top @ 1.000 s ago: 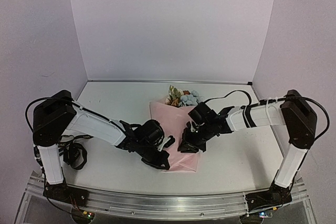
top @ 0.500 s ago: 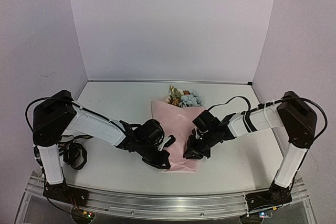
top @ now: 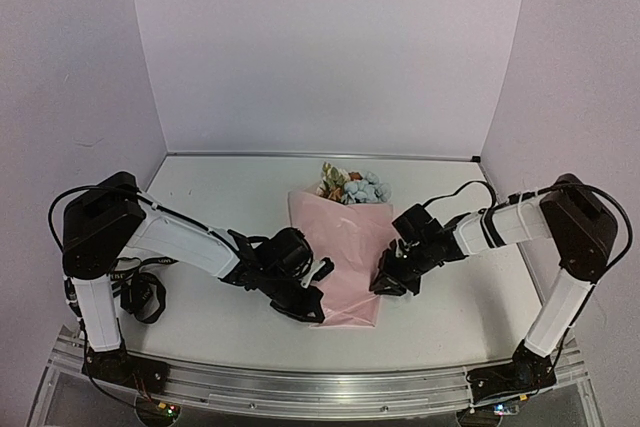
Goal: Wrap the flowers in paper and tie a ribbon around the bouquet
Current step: Press the fold line of the folded wrapping paper.
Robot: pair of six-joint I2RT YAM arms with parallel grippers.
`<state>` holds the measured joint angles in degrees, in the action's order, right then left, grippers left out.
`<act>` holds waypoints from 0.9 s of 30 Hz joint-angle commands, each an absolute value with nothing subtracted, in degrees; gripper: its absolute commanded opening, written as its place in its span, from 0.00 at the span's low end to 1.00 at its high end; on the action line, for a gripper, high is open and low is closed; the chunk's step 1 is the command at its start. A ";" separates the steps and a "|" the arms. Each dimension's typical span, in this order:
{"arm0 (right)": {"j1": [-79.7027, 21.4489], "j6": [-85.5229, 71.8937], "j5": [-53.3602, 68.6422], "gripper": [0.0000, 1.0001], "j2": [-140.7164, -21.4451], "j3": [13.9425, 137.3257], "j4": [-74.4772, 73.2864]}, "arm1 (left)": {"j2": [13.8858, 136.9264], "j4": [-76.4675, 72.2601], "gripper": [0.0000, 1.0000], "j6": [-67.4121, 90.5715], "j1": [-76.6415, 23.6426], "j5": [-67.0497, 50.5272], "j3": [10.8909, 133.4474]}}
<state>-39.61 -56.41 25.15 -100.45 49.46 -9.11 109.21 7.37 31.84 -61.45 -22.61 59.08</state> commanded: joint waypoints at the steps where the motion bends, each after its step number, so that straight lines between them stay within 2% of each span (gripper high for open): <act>1: -37.88 -55.04 23.58 0.12 -98.19 48.00 -10.36 | 109.36 5.53 0.00 32.33 -61.57 -22.85 58.23; 8: -37.60 -54.15 25.18 0.12 -97.23 48.55 -11.59 | 109.38 5.21 0.00 32.42 -61.61 -22.93 58.22; 16: -41.73 -48.98 25.59 0.12 -91.35 55.81 -22.22 | 105.78 4.79 0.00 32.94 -61.62 -22.78 59.30; 27: -47.52 -52.01 28.63 0.09 -101.61 65.16 -20.17 | 96.58 6.13 0.04 35.26 -56.85 -19.99 57.53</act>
<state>-45.55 -50.90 27.53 -96.58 61.53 -20.60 101.12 6.48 33.72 -60.52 -21.21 58.48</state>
